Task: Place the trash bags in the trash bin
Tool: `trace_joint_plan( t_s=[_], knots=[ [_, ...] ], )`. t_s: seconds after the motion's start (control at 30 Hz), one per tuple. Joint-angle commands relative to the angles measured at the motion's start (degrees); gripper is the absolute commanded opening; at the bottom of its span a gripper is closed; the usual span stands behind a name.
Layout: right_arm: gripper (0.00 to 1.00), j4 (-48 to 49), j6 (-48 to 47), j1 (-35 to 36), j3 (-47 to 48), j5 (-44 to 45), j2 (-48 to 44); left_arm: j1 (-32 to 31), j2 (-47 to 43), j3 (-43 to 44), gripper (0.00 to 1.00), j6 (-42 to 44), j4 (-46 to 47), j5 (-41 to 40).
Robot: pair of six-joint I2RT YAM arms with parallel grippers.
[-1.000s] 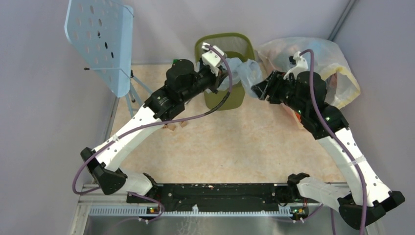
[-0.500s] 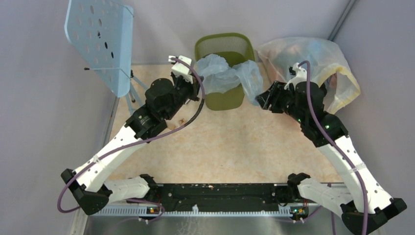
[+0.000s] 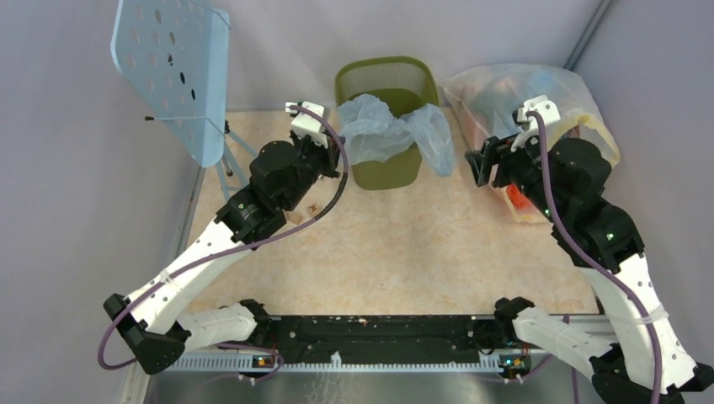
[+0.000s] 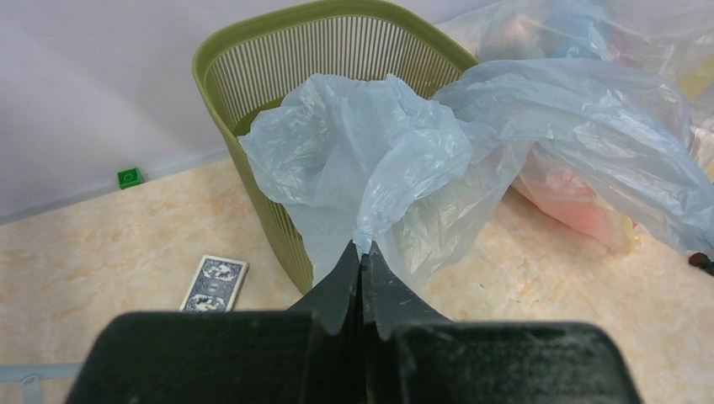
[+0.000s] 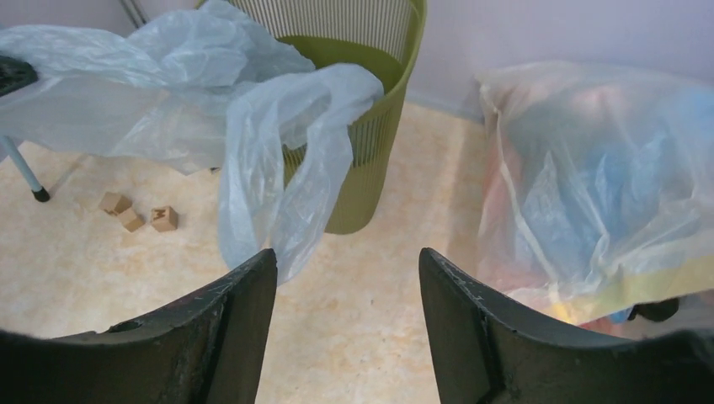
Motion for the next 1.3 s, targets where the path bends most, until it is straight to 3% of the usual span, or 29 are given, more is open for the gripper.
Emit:
trace_joint_plan(
  t_s=[0.0,0.23,0.47,0.63,0.77,0.97,1.0,1.13,1.27],
  knots=[
    [0.61,-1.42,-10.28,2.33,5.25,1.12,2.68,0.11,-0.68,2.42,0.00,-0.78,2.40,1.28],
    [0.60,-2.08,-13.20,2.80,10.36,-9.29,7.34,0.07,0.64,3.13,0.00,-2.10,2.01,3.05],
    [0.54,-3.33,-13.87,5.95,9.86,-11.82,10.61,0.10,0.68,3.30,0.00,-2.39,1.86,3.08],
    [0.55,-5.10,-14.47,8.04,9.48,-9.55,13.29,0.06,0.89,3.26,0.00,-2.47,1.76,2.89],
    [0.47,-5.23,-13.87,8.16,9.64,-4.99,15.04,0.11,0.95,3.35,0.00,-2.52,1.80,2.77],
    [0.44,-3.84,-13.27,8.12,9.21,-0.51,17.23,0.09,0.61,3.93,0.00,-2.07,0.87,0.57],
    [0.41,-3.63,-13.04,8.15,9.27,-0.41,17.54,0.11,0.49,4.01,0.00,-1.97,0.63,-0.15],
    [0.03,-2.06,-10.51,8.15,9.71,3.50,18.16,0.35,0.05,4.05,0.00,-1.91,-1.00,-5.37],
    [0.00,-0.46,-6.07,5.78,12.29,4.96,18.29,1.94,-0.94,2.30,0.00,-2.15,-0.56,-9.43]
  ],
)
